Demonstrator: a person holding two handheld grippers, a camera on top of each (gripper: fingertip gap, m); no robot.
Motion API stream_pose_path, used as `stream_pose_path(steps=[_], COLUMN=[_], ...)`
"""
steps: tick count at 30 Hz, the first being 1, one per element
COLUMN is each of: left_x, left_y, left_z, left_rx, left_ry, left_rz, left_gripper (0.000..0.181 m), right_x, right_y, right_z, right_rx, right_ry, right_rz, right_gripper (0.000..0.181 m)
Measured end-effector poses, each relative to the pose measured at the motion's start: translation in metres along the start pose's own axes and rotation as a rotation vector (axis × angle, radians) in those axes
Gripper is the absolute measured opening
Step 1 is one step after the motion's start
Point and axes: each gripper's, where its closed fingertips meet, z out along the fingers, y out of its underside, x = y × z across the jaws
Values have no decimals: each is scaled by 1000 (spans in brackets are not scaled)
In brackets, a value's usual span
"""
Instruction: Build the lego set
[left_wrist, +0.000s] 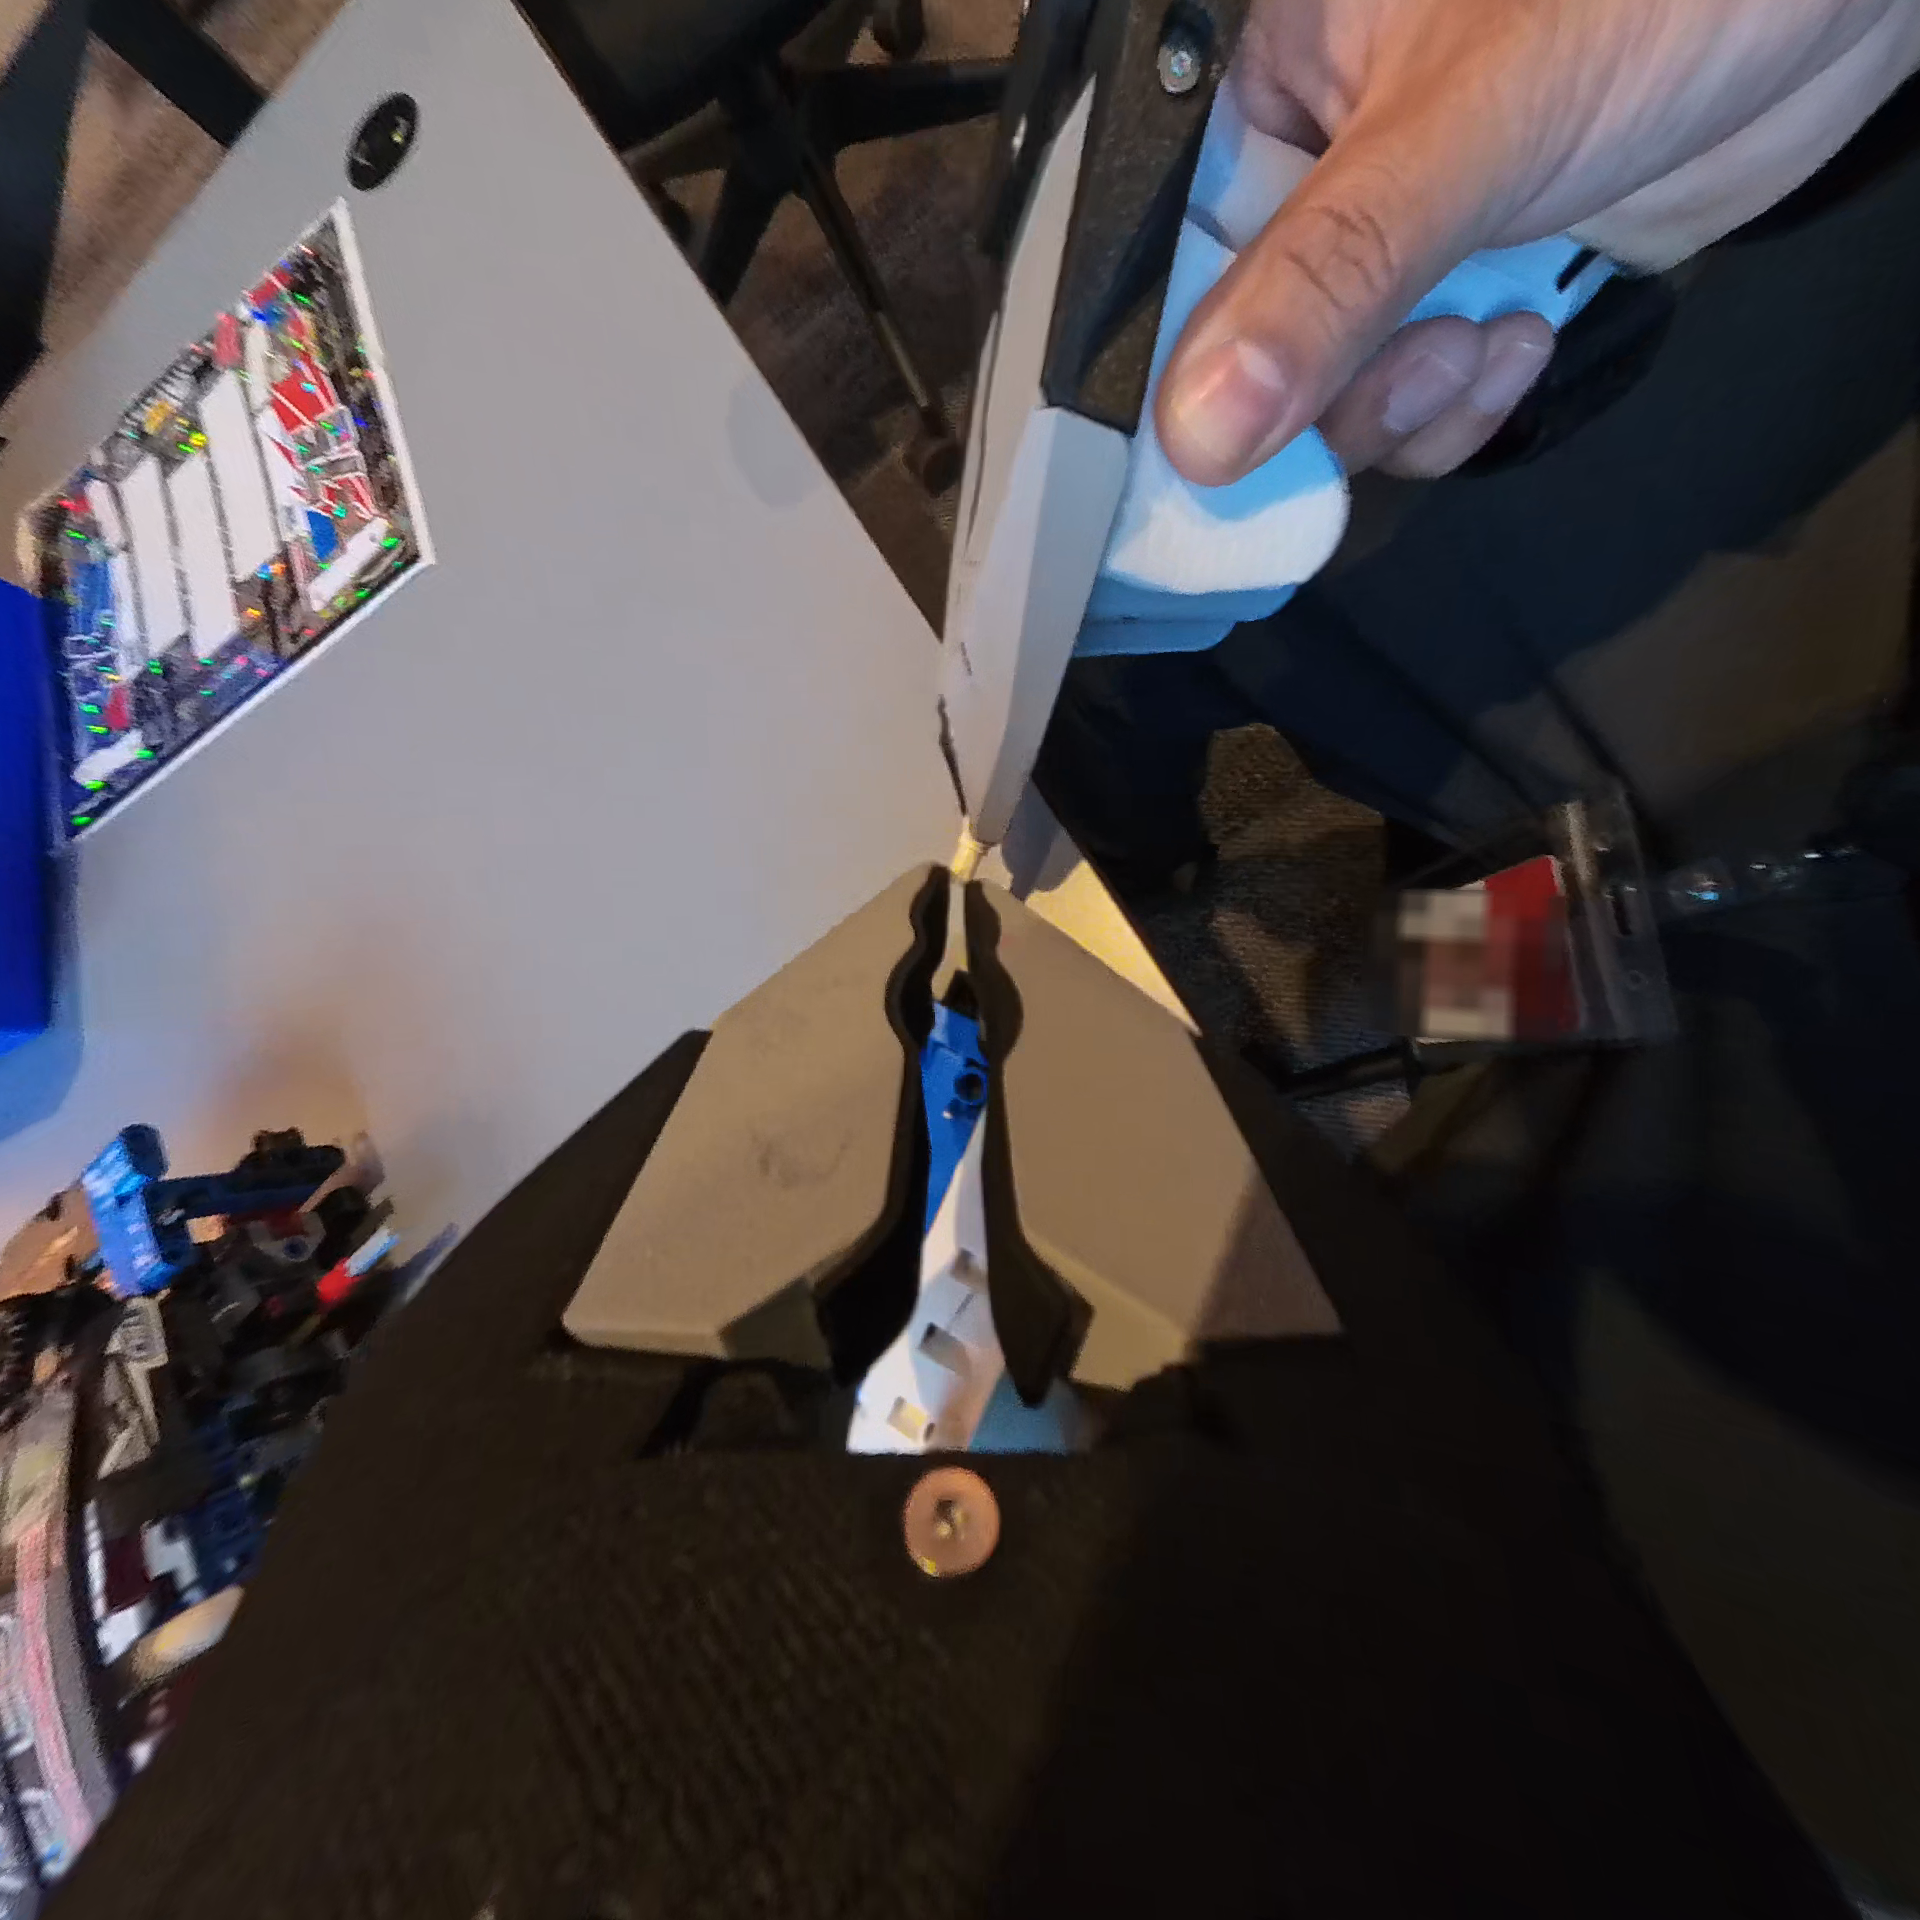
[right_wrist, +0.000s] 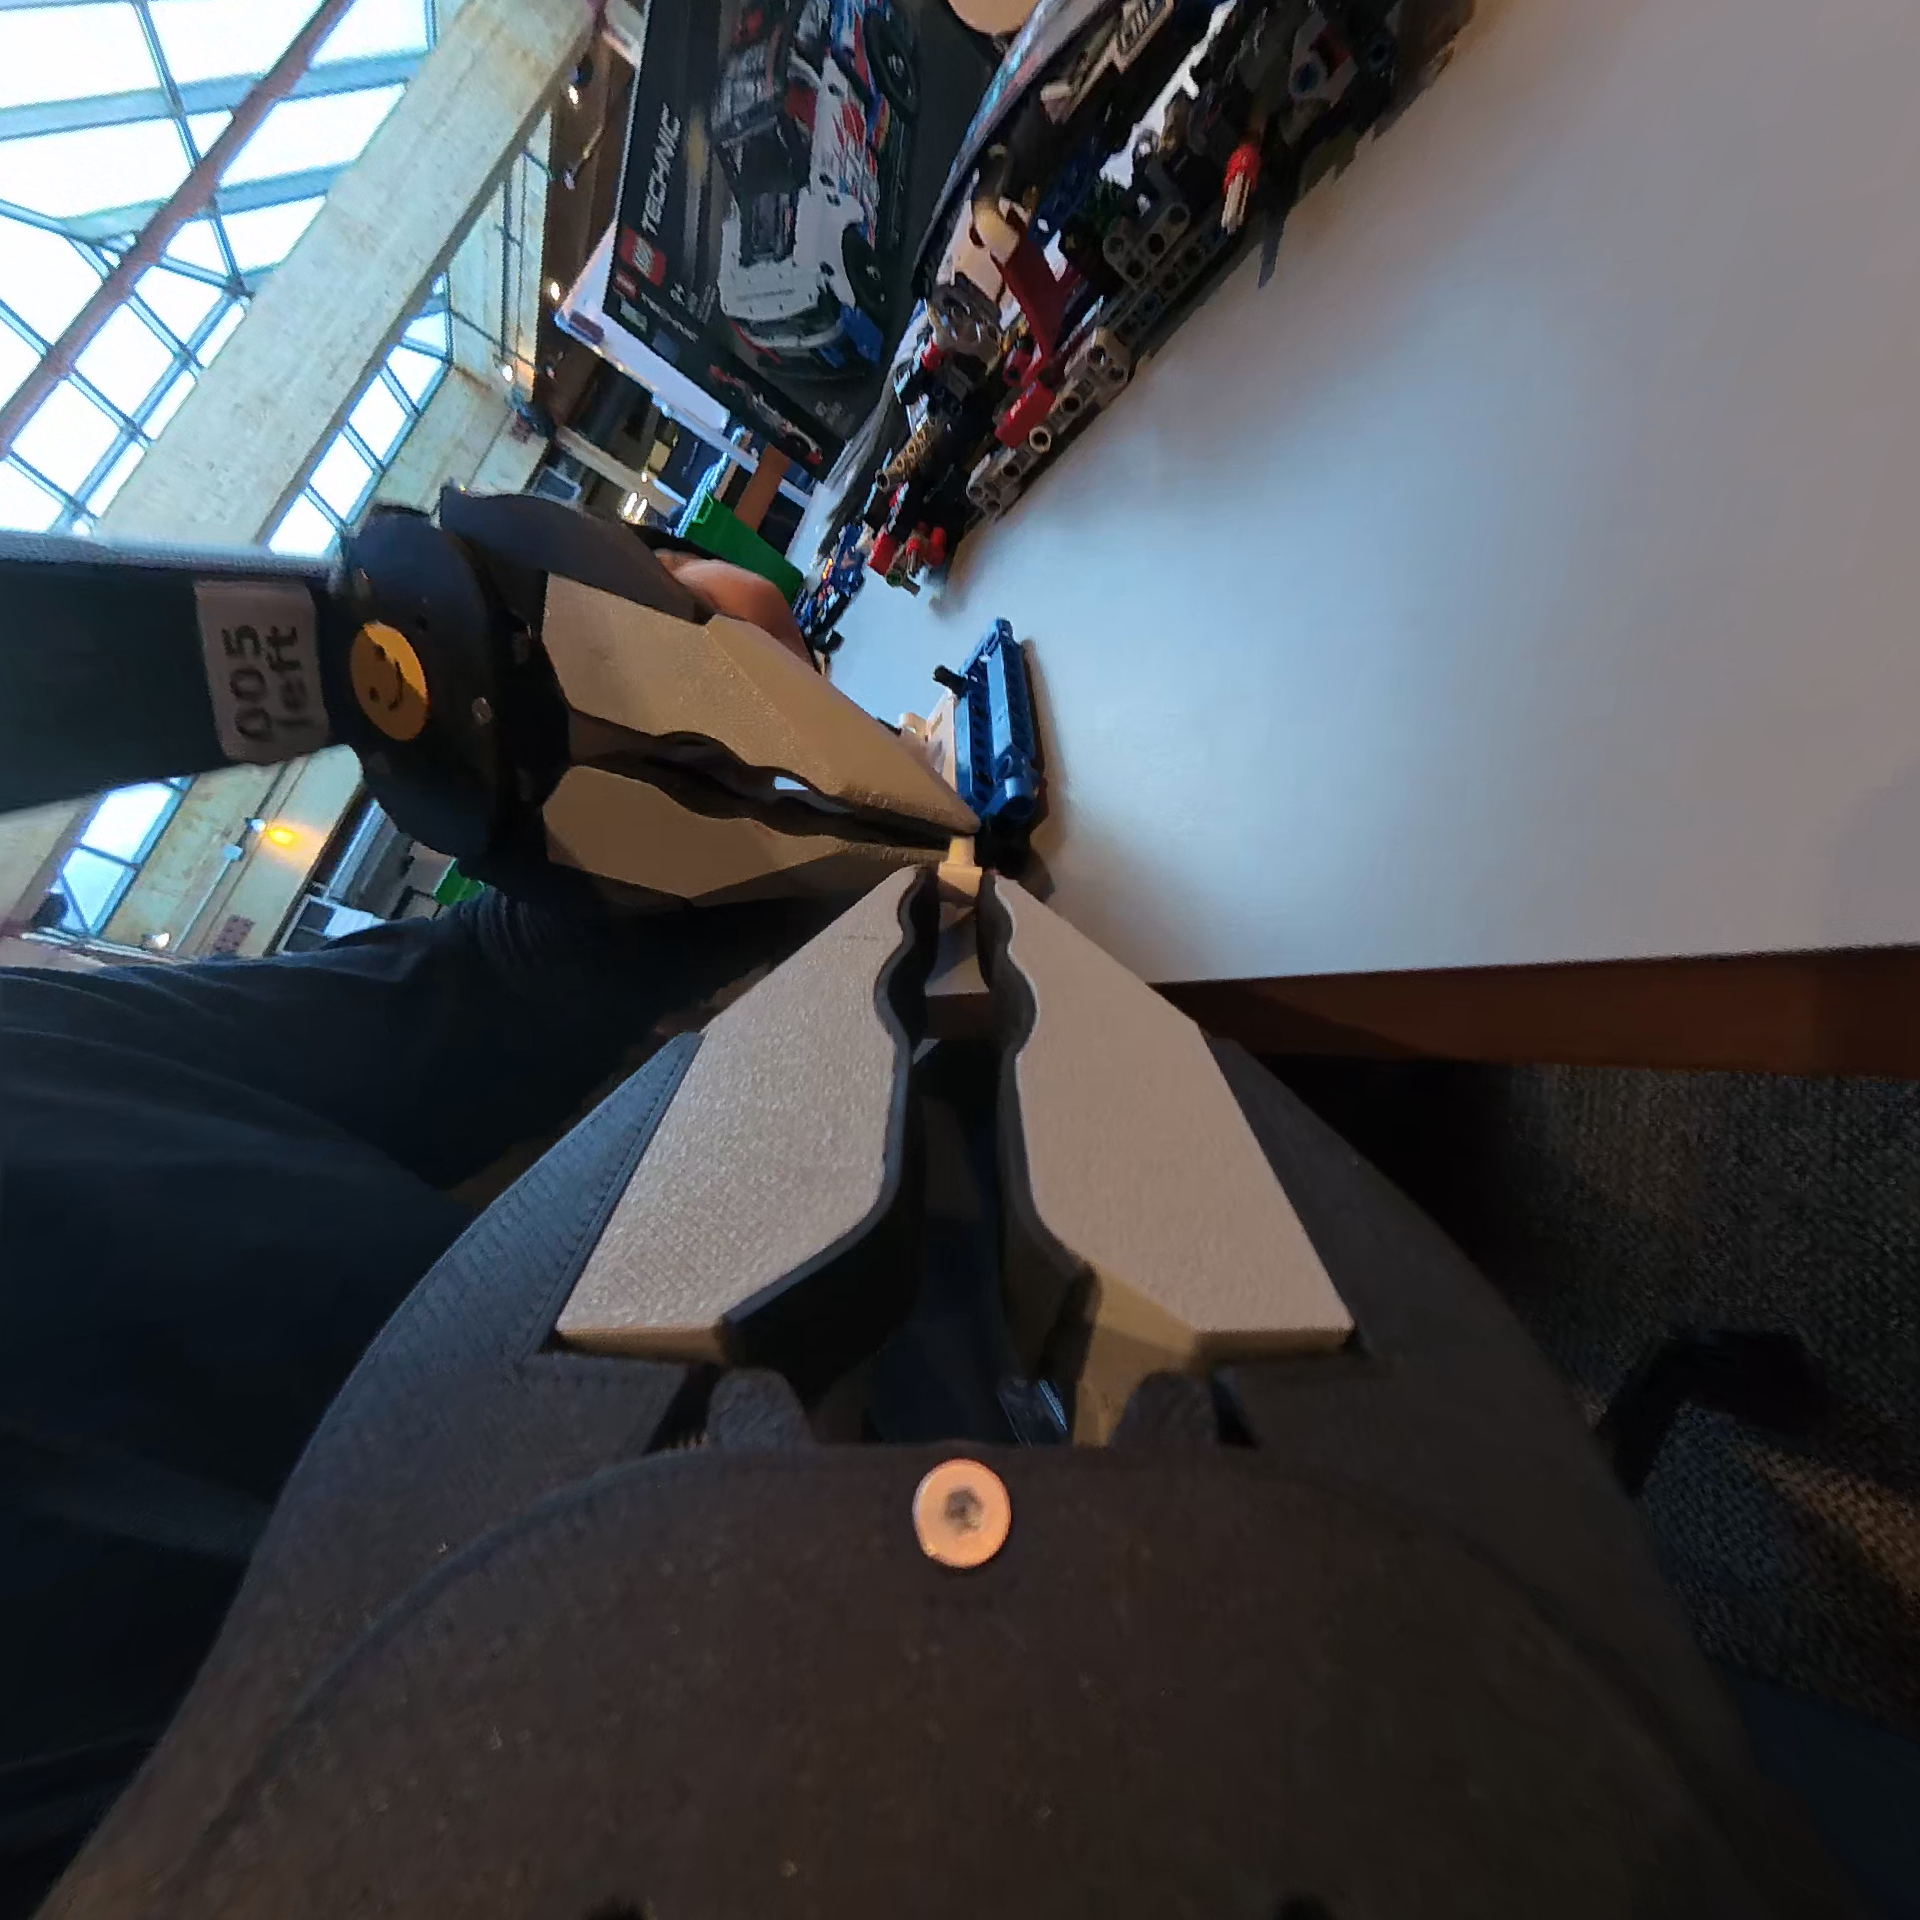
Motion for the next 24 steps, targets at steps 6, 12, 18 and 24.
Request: stream_pose_path(steps=[6, 12, 18, 24], left_x=[-7, -9, -3, 10], left_y=[8, 29, 53, 55], left_z=[-16, -41, -25, -23], left_rx=[-43, -9, -96, -84], left_ry=[15, 244, 280, 391], left_rz=[45, -102, -50, -66], left_gripper=[26, 54, 59, 54], right_x=[-3, -2, -1, 2], right_y=[2, -1, 8, 12], right_z=[-1, -7, -7, -11], right_rx=[-9, -14, -58, -57], right_ry=[-37, -47, -57, -46], right_rz=[25, 38, 62, 86], right_gripper=[5, 5, 5, 5])
